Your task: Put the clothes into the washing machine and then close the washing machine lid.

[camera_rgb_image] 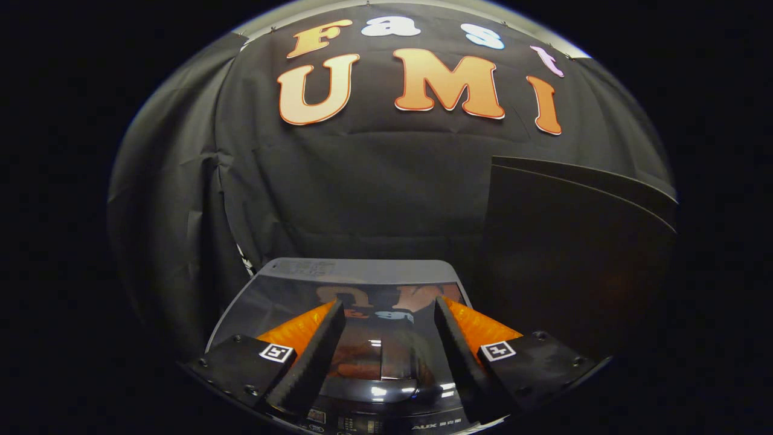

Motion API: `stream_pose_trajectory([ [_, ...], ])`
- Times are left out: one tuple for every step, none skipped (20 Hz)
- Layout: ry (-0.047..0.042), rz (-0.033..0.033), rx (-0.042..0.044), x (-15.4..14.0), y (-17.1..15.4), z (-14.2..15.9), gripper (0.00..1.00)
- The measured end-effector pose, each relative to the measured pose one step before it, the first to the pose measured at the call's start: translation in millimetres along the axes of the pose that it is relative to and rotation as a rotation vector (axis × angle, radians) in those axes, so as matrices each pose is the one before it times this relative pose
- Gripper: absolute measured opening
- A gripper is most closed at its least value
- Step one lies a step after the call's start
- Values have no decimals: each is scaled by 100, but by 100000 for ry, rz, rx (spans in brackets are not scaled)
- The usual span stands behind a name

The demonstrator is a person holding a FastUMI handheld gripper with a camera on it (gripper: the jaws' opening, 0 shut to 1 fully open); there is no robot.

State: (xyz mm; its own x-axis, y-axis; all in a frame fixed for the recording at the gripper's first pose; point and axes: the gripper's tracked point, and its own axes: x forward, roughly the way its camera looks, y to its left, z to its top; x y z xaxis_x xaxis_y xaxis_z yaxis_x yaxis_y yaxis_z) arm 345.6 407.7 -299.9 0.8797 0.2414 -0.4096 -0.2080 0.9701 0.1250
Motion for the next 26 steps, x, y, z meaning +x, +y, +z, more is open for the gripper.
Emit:
stream_pose_trajectory([
  [-304,27,-161,18,-8,-8,97],
  [-415,184,-183,129,73,212,97],
  [-501,147,-327,-164,-167,174,97],
  [-325,18,-386,8,-33,149,97],
  [-405,94,-293,-232,26,211,97],
  [-428,363,-118,-86,113,218,97],
  [-678,195,-204,8,36,364,97],
  [-360,263,-231,-121,143,325,97],
  [-489,409,-38,-118,214,257,97],
  [-572,29,61,-178,107,447,97],
  [-724,329,305,-182,129,547,97],
  [-997,288,612,-219,170,648,97],
  [-1044,437,1240,-247,272,993,97],
  [-1119,260,1393,-433,125,1120,98],
  [-1047,30,1144,-393,80,1103,98],
  [-1152,102,650,-296,168,849,98],
  [-1478,-107,588,-371,115,1134,98],
  [-1794,-25,542,-428,215,1243,99],
  [-1770,-175,320,-536,141,1173,99],
  [-1941,-533,-97,-589,29,1240,99],
  [-2308,-505,-331,-761,161,1095,98],
  [-2433,-306,-236,-810,124,1238,98],
  [-2392,-49,-187,-900,102,1211,98],
  [-2361,80,-195,-898,173,1218,98],
  [-2073,132,-121,-894,135,1199,98],
  [-1474,320,43,-874,251,1074,98],
])
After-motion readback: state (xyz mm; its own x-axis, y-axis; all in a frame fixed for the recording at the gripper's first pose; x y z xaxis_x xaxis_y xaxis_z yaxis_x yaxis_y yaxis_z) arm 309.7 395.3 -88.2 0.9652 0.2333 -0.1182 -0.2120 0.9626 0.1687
